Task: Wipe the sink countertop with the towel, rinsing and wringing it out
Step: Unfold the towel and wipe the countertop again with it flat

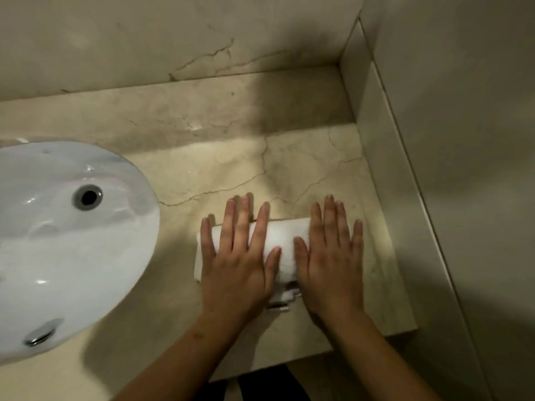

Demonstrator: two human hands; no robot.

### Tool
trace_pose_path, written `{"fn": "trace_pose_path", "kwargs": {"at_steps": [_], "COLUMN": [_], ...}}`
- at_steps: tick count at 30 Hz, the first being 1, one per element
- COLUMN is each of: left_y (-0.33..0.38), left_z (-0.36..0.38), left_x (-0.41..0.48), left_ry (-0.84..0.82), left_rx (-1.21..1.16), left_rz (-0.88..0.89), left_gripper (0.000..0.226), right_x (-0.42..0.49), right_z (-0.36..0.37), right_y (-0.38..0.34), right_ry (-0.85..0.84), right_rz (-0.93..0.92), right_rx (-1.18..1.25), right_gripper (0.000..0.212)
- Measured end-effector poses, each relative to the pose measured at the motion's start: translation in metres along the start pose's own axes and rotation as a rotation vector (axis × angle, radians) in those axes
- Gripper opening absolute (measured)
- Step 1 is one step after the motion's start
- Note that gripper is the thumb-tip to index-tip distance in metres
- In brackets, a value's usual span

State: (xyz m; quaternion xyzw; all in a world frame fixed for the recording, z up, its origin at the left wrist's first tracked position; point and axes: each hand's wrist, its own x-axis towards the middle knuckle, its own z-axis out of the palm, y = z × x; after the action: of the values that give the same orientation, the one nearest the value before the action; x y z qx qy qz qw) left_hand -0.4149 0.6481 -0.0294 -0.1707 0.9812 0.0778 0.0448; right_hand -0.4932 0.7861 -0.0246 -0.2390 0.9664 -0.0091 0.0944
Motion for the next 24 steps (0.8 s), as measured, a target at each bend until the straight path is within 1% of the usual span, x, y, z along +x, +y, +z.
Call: {"fn": "trace_pose_path", "kwargs": {"at_steps": [2,4,7,9,11,13,15,17,19,21,23,24], "left_y": [-0.001,-0.001,0.000,0.002,0.007,0.012,0.013,0.011,0.008,-0.002,-0.012,-0.015], "left_z": [-0.001,-0.004,-0.011,-0.021,-0.020,-0.011,-0.002,0.000,-0.004,-0.008,-0.008,-0.008], "left_x": [0.036,0.084,0.166,0.201,0.206,0.190,0.180,0.198,0.226,0.250,0.268,0.275], "left_ry": [0.035,0.042,0.056,0.066,0.120,0.143,0.149,0.186,0.191,0.219,0.270,0.284], "left_rx": [0.002,-0.043,-0.036,0.008,0.008,-0.058,-0.116,-0.112,-0.120,-0.129,-0.115,-0.111], "left_rz": [0.032,0.042,0.001,-0.045,-0.096,-0.143,-0.184,-0.178,-0.187,-0.196,-0.192,-0.195], "left_gripper": [0.069,0.069,0.070,0.071,0.070,0.068,0.068,0.067,0.067,0.068,0.066,0.063], "right_x": [0.028,0.077,0.167,0.197,0.193,0.180,0.183,0.203,0.225,0.249,0.275,0.285], "right_z": [-0.005,-0.010,-0.030,-0.046,-0.047,-0.036,-0.027,-0.028,-0.032,-0.032,-0.033,-0.034], "right_y": [0.009,0.016,0.025,0.029,0.022,0.014,0.013,0.017,0.013,0.005,-0.001,-0.002], "right_ry": [0.048,0.115,0.160,0.179,0.200,0.190,0.189,0.168,0.118,0.147,0.208,0.230], "right_rz": [0.021,0.035,0.050,0.065,0.019,-0.027,-0.026,-0.034,-0.098,-0.074,-0.010,-0.007], "right_rx": [0.001,0.020,0.046,0.076,0.091,0.108,0.099,0.027,-0.072,-0.029,0.089,0.150], "right_gripper": [0.069,0.067,0.070,0.069,0.066,0.067,0.066,0.066,0.067,0.060,0.062,0.063]}}
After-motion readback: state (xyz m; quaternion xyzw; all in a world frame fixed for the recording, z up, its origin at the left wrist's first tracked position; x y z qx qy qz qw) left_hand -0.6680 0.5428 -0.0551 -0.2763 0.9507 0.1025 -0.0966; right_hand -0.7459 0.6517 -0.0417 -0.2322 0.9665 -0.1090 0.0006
